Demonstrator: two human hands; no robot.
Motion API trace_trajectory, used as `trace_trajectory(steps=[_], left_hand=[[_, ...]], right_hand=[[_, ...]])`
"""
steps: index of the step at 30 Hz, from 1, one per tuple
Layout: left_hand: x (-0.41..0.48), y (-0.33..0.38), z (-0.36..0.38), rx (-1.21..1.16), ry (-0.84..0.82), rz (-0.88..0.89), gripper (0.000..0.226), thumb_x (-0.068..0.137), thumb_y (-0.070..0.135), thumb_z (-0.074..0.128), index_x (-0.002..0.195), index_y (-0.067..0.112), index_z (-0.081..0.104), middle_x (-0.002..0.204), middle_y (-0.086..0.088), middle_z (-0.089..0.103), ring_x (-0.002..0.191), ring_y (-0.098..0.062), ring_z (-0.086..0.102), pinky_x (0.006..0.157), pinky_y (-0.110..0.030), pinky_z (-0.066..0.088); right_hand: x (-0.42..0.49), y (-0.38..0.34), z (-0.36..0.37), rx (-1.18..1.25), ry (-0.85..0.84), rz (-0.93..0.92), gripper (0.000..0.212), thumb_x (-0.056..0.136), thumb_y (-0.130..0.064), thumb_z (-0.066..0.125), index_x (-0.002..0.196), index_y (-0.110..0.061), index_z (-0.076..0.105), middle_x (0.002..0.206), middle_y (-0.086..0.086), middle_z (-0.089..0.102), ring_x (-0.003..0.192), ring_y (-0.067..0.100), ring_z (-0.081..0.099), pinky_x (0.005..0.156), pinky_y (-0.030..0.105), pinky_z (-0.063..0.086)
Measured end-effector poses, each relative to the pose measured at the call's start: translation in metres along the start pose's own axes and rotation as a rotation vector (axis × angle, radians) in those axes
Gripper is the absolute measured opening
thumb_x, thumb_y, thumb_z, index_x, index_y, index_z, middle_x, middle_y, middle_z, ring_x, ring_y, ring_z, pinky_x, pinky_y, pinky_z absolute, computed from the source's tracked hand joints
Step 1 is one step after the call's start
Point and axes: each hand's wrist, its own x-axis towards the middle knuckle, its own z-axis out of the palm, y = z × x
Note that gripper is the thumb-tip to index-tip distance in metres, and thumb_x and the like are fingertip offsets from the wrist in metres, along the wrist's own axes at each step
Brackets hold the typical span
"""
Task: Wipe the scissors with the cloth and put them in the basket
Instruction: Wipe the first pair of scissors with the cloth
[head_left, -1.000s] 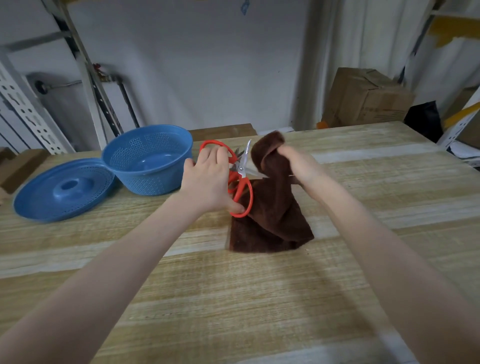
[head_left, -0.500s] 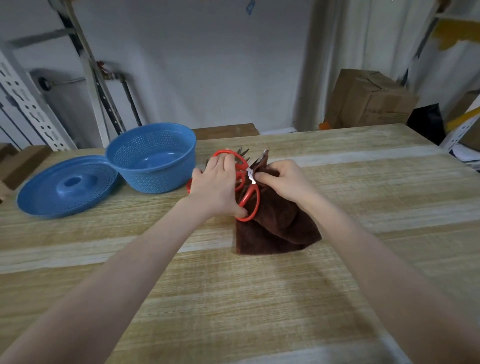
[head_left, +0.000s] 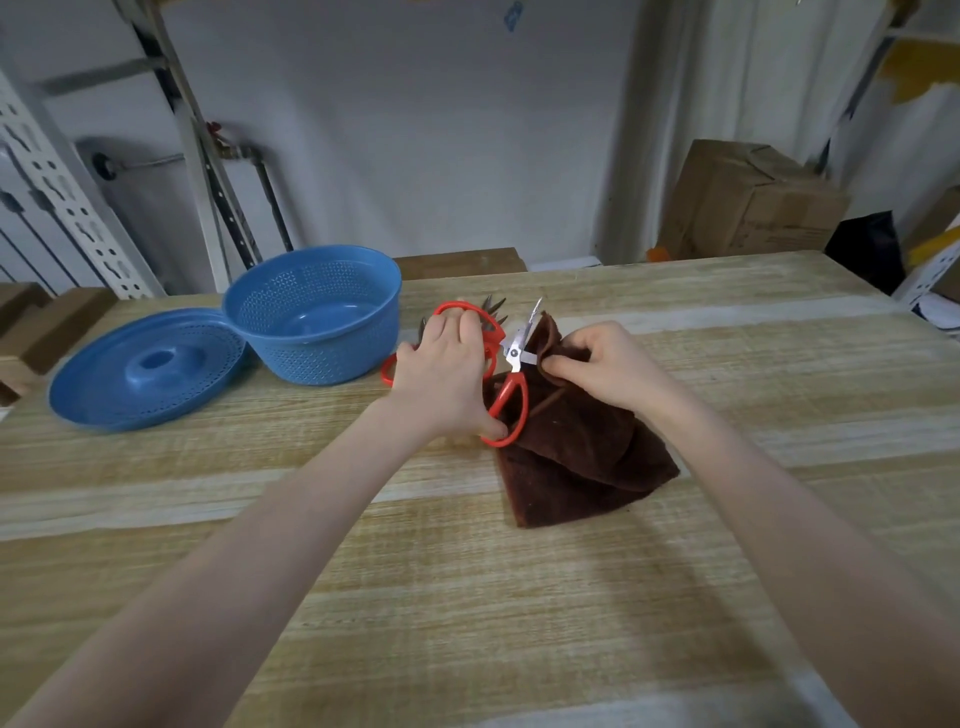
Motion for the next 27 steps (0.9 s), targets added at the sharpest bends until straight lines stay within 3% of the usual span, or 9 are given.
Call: trace_trajectory(steps=[4,7,11,15,23,27], left_hand=[[0.003,0.001,-0.002,0.049,0.039,0.031,0.119,0.05,0.063,0.083,0.138,0.009,0.024,0.14,-0.003,0.035,0.13,-0.023,0.033,0.098,-0.048,0.039],[0.003,0.004,-0.001,0.049,0.044,0.033,0.114,0.05,0.063,0.082,0.134,0.008,0.029,0.135,-0.003,0.04,0.127,-0.022,0.036,0.096,-0.047,0.039],[0.004,0.007,0.002,0.028,0.081,0.014,0.105,0.052,0.063,0.08,0.129,0.009,0.035,0.13,-0.002,0.045,0.124,-0.023,0.04,0.095,-0.046,0.04],[0.004,0.006,0.008,-0.039,0.107,-0.013,0.091,0.056,0.053,0.078,0.125,0.011,0.037,0.123,0.001,0.05,0.118,-0.02,0.044,0.092,-0.045,0.039],[0.005,0.005,0.01,-0.068,0.037,-0.001,0.094,0.059,0.052,0.078,0.131,0.012,0.033,0.126,0.001,0.049,0.12,-0.02,0.044,0.096,-0.049,0.04],[0.005,0.003,0.008,-0.228,0.087,-0.002,0.085,0.062,0.06,0.075,0.128,0.02,0.04,0.121,0.007,0.054,0.116,-0.017,0.049,0.095,-0.049,0.041]], right_hand=[[0.005,-0.003,0.004,0.008,-0.016,0.013,0.018,0.088,-0.023,0.068,0.087,-0.007,0.075,0.082,0.01,0.073,0.077,0.023,0.068,0.07,0.031,0.053],[0.007,-0.005,0.009,0.011,-0.017,0.014,0.019,0.087,-0.021,0.068,0.087,-0.003,0.075,0.081,0.013,0.072,0.064,0.015,0.061,0.054,0.018,0.042],[0.004,-0.002,0.017,0.069,-0.012,0.017,0.02,0.086,-0.017,0.068,0.083,0.002,0.074,0.076,0.014,0.072,0.062,0.016,0.06,0.059,0.027,0.044],[-0.001,0.002,0.011,0.081,0.04,0.013,0.023,0.085,-0.02,0.069,0.082,0.003,0.073,0.078,0.021,0.07,0.06,0.022,0.057,0.057,0.026,0.04],[-0.013,0.015,-0.001,0.181,0.055,0.073,0.027,0.086,-0.021,0.07,0.083,0.006,0.071,0.075,0.026,0.066,0.065,0.021,0.058,0.062,0.028,0.042],[-0.017,0.017,0.001,0.257,0.079,0.115,0.017,0.085,-0.016,0.071,0.072,-0.006,0.072,0.059,0.004,0.063,0.056,0.013,0.057,0.059,0.026,0.043]])
